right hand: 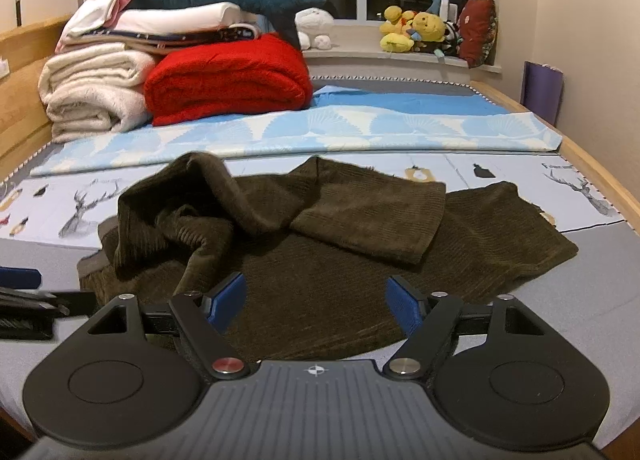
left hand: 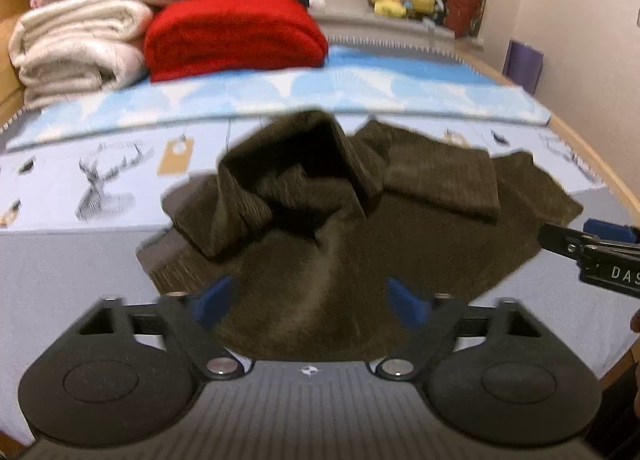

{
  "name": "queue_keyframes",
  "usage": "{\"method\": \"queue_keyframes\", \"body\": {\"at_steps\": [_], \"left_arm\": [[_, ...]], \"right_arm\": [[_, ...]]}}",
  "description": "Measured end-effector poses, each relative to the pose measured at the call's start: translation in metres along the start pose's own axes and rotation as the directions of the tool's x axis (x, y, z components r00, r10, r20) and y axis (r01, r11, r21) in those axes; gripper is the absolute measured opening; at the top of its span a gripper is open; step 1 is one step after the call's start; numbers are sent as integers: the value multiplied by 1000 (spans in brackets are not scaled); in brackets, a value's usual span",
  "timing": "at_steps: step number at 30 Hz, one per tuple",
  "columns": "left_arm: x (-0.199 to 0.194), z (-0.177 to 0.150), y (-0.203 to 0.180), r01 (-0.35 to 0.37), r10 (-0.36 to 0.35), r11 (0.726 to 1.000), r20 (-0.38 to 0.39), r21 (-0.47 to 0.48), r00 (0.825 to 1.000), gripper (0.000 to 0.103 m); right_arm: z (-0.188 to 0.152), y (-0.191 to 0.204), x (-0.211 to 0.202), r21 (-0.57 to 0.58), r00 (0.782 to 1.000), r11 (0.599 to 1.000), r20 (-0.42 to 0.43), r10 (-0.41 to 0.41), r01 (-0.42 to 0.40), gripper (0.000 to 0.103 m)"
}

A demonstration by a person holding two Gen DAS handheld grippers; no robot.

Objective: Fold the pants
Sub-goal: 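Grasp the striped cuff with the left tool while the right tool grasps the other leg hem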

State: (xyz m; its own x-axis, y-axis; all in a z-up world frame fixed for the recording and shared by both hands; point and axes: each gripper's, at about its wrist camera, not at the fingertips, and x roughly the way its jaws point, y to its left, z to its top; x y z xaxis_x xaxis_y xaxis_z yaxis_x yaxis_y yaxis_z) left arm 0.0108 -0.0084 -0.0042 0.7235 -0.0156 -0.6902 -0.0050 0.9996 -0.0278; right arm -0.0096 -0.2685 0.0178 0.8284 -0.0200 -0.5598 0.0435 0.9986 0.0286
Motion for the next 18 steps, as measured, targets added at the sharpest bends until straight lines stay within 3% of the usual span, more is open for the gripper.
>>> {"method": "queue_keyframes", "body": {"at_steps": [2, 3, 4, 6, 7, 9, 11, 14, 18], "left_arm": [[-3, 14, 15, 28, -28, 1000, 16, 10, 999, 52], [-3, 23, 24, 47, -48, 999, 21, 28, 999, 32], [-1, 32, 33, 50, -52, 997, 30, 57, 998, 22], [10, 51, 57, 9, -15, 993, 50, 119, 999, 18], [17, 56, 68, 1, -7, 991, 45, 134, 999, 17], [40, 57, 99, -44, 38, 989, 41, 138, 998, 17], [74, 50, 134, -90, 96, 993, -83, 72, 992, 16], [98, 47, 173, -86, 73, 993, -154, -80, 985, 16], [131, 32, 184, -119, 107, 992, -210, -41, 972, 18]], "right_arm": [[6, -14, 1, 33, 1000, 999, 21, -17, 17, 74], [10, -24, 4, 61, 999, 998, 28, -27, 25, 71], [14, -36, 8, 91, 999, 995, 29, -34, 31, 60], [21, -63, 23, 145, 999, 988, 19, -47, 44, 41], [24, -74, 31, 164, 998, 985, 9, -61, 58, 38], [27, -98, 53, 215, 996, 972, -33, -88, 93, 38], [28, -120, 76, 258, 989, 956, -89, -120, 140, 39], [24, -153, 111, 315, 974, 929, -177, -144, 194, 41], [15, -196, 157, 437, 956, 864, -255, -147, 250, 56]]}}
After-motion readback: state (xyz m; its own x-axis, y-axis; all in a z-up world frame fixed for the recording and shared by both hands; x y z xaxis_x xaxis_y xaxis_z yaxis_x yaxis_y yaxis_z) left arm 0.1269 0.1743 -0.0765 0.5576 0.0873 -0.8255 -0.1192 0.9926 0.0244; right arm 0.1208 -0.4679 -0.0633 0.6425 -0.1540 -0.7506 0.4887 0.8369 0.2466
